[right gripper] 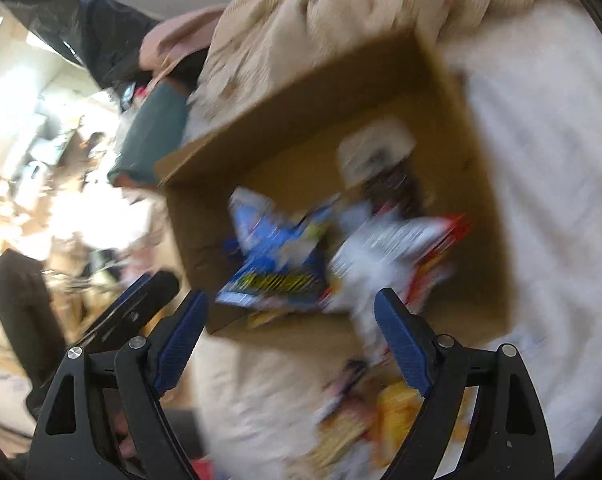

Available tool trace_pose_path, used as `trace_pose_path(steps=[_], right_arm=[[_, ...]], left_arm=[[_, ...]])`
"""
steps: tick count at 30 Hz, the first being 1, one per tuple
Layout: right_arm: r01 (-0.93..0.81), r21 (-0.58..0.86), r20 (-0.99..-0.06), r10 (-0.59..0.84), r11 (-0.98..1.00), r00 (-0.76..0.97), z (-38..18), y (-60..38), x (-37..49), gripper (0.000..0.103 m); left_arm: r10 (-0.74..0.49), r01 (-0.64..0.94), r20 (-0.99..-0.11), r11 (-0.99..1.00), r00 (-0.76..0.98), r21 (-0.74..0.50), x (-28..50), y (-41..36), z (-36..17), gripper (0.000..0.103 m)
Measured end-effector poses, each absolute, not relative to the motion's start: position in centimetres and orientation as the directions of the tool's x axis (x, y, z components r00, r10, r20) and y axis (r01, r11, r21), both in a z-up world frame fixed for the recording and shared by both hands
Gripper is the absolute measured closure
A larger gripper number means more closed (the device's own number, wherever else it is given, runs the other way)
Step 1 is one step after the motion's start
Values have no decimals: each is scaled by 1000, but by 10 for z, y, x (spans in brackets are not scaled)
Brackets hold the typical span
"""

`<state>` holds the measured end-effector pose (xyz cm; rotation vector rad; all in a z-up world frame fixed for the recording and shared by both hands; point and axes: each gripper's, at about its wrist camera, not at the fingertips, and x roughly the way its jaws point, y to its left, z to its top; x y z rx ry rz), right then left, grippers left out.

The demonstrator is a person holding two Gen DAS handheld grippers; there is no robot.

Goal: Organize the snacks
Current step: 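Withdraw both tools from the box back over the pile, then grasp the blue-wrapped snack bar with the left gripper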

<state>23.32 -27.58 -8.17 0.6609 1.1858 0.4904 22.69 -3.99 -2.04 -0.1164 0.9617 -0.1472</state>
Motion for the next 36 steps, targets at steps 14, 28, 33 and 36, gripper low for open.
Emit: trace_pose_path(steps=[14,28,33,36], right_arm=[[69,615,-754,560,786,342,-84,-288,232,16],[169,670,-702,543,723,461,-57,-344,171,16],[199,669,-710,536,716,457,-60,-347,149,16],[206,663,-717,533,719,450,-61,-345,140,16]], left_arm=[[-138,50,-808,990,573,-134,210,-23,-14,7],[-144,38,-839,989,525,-146,161,-15,-24,7],[-140,50,-855,990,499,-133,152,-22,-36,7],[-158,70,-876,988,457,-141,151,-30,-48,7]])
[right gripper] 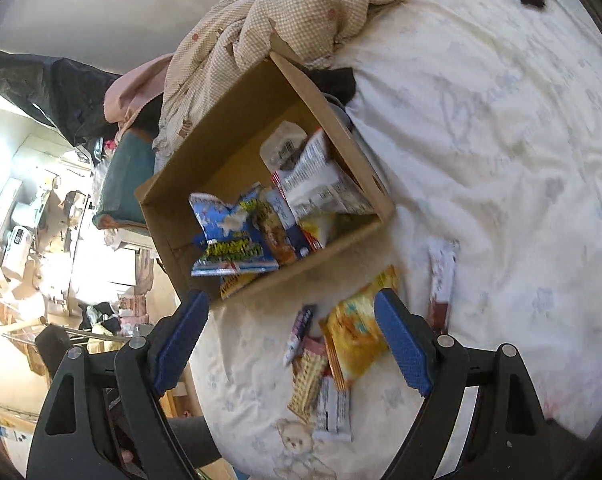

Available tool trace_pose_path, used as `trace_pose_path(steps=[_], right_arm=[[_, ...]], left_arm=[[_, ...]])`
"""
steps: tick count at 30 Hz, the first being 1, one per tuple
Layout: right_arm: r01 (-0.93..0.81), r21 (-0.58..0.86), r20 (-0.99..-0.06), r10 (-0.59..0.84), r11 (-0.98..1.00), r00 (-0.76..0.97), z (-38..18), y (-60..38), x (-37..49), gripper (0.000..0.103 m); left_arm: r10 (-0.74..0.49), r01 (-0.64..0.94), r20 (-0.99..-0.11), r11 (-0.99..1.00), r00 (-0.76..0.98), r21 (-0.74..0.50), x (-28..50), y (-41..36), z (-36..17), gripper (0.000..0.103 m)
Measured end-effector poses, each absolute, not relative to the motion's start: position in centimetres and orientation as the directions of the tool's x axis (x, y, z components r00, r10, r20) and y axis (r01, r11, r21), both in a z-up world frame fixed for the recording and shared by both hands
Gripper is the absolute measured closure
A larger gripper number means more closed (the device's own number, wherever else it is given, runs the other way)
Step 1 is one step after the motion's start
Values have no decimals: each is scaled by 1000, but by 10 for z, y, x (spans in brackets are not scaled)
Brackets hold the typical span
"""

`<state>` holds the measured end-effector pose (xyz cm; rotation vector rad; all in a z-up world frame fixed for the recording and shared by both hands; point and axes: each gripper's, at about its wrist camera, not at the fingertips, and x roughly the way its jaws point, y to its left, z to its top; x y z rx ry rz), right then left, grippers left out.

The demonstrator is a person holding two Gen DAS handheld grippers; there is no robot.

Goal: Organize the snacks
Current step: 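Grasp the blue-wrapped snack bar with the left gripper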

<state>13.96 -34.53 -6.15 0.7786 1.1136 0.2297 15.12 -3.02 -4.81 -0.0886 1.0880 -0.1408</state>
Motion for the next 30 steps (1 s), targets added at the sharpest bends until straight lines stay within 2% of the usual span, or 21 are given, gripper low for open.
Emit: trace_pose_path(steps=[2,7,11,12,14,17,19,20,22,30], right_arm=[[210,663,-718,530,719,450,-62,-346,132,16],[240,645,-740,514,726,433,-69,-352,116,16],[257,628,-754,493,734,434,-71,-360,108,16],[261,629,-754,492,733,435,-72,-362,107,16],[276,626,-757,485,729,437,-73,-367,104,16],[293,611,-769,465,736,438,-75,-370,102,16],[302,597,-780,450,743,435,-77,-372,101,16],[304,593,-783,446,745,434,-77,-372,101,16],[301,586,-787,440,752,432,-77,-371,103,16],[278,558,-796,409,782,447,-73,-367,105,16]], left_arm=[[-200,84,-885,980,421,-181,152,-36,-58,9],[-266,104,-925,963,271,-247,163,-64,-97,35],[-265,161,-940,959,214,-234,171,-90,-123,40],[-262,185,-942,957,209,-225,172,-96,-128,50],[-250,223,-953,952,173,-209,176,-106,-142,58],[-231,220,-965,955,122,-200,179,-114,-161,59],[-237,231,-963,951,128,-204,179,-116,-164,84],[-220,260,-966,949,132,-181,179,-120,-164,87],[-207,294,-964,944,165,-153,175,-123,-158,88],[-219,221,-946,961,239,-167,160,-97,-114,88]])
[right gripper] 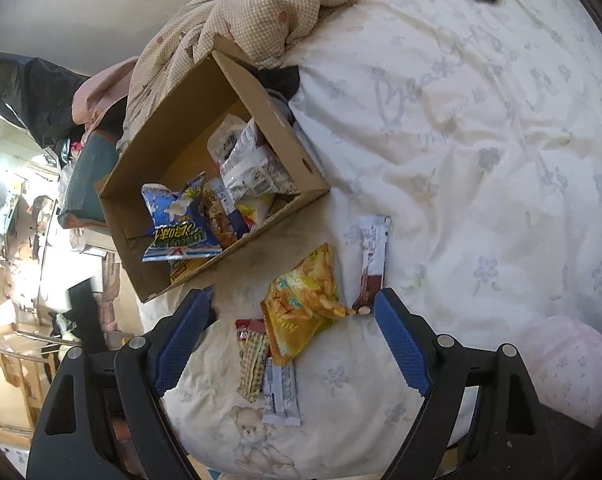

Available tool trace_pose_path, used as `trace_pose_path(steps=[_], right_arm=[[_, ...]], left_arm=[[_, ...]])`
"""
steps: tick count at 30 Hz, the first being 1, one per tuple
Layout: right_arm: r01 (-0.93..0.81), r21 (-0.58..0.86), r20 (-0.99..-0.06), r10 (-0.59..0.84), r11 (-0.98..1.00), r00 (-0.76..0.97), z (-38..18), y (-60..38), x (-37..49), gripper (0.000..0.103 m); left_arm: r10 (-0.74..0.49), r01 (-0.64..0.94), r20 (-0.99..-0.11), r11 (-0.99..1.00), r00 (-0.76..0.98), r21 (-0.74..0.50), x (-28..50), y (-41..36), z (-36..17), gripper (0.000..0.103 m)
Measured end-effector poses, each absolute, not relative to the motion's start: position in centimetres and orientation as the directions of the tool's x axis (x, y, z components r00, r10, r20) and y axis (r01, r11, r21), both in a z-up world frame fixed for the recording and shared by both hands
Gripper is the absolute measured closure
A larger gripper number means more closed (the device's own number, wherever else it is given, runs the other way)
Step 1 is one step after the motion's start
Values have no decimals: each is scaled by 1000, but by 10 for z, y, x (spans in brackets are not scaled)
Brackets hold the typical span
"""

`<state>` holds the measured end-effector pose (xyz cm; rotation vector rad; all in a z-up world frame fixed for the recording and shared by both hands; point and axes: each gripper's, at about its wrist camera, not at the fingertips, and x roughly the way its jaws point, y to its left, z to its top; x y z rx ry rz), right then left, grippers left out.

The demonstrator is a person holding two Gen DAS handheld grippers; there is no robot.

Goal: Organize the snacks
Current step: 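Grasp the blue-wrapped snack bar with the left gripper, then grasp the brown-and-white bar with the right gripper while the left holds the blue bar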

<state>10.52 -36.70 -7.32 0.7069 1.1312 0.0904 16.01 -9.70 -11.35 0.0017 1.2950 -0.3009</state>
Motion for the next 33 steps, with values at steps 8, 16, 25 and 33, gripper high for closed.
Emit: trace_pose_path(steps=[8,16,25,33], right_arm=[[409,585,-789,376,700,486,-87,-397,109,16],[531,422,-898,257,735,358,-120,-399,130,21],[459,311,-950,270,832,155,-174,-363,159,35],[360,179,-982,148,915,113,-177,-344,163,86]], left_arm=[[-150,139,-919,985,365,-106,145,-50,-73,88],[-174,72,-924,985,339,-159,144,-30,-66,87],[-157,84,-925,987,346,-136,143,-36,-68,87],[-148,86,-923,988,356,-125,145,-38,-69,87]])
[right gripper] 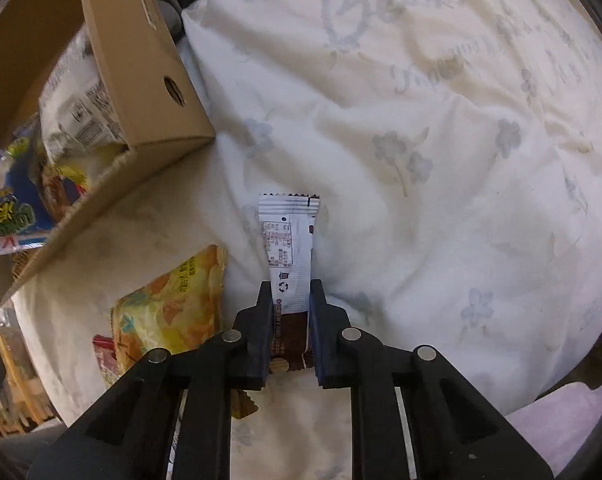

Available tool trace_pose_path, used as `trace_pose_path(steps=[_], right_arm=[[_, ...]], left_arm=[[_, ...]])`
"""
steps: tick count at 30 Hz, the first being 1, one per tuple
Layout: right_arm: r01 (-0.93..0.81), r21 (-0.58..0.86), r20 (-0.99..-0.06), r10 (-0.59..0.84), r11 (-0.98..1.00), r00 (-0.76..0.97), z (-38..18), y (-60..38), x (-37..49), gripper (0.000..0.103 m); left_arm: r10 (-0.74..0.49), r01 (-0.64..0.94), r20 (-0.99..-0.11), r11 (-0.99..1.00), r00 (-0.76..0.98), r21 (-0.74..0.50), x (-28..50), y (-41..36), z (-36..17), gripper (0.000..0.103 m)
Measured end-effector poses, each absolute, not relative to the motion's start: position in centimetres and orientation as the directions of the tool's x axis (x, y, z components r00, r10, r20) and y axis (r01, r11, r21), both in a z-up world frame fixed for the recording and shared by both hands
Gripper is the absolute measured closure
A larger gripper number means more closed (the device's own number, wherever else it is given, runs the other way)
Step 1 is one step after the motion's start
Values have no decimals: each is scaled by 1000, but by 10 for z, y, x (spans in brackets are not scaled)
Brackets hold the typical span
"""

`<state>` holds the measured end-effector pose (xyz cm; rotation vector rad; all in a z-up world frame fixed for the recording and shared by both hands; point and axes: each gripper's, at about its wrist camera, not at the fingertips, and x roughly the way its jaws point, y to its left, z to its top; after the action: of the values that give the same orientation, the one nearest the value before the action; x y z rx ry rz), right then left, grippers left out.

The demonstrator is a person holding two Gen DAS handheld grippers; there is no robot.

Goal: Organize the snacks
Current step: 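Grasp the brown-and-white bar with the right gripper while the left holds the blue bar, then carry both bars over the cardboard box and lower them inside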

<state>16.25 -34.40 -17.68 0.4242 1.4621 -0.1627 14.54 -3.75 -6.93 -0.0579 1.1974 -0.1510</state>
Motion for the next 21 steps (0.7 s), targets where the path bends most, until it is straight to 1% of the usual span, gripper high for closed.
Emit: trace_pose_path(steps=[4,13,17,21], right_arm=[[357,189,-978,144,915,149,-168,-347,158,86],[406,230,-964,149,884,223,-147,-362,146,86],[440,249,-947,121,863,298,-126,-372,138,86],[462,322,-897,109,826,429,-98,-385,130,86]], left_arm=[[-151,73,-925,988,348,-134,147,-35,-71,87],[-121,61,-920,992,372,-106,146,-29,-71,87],[-118,22,-905,993,408,-120,147,-17,-65,87],[-103,-30,-869,990,484,-135,146,-2,-49,87]])
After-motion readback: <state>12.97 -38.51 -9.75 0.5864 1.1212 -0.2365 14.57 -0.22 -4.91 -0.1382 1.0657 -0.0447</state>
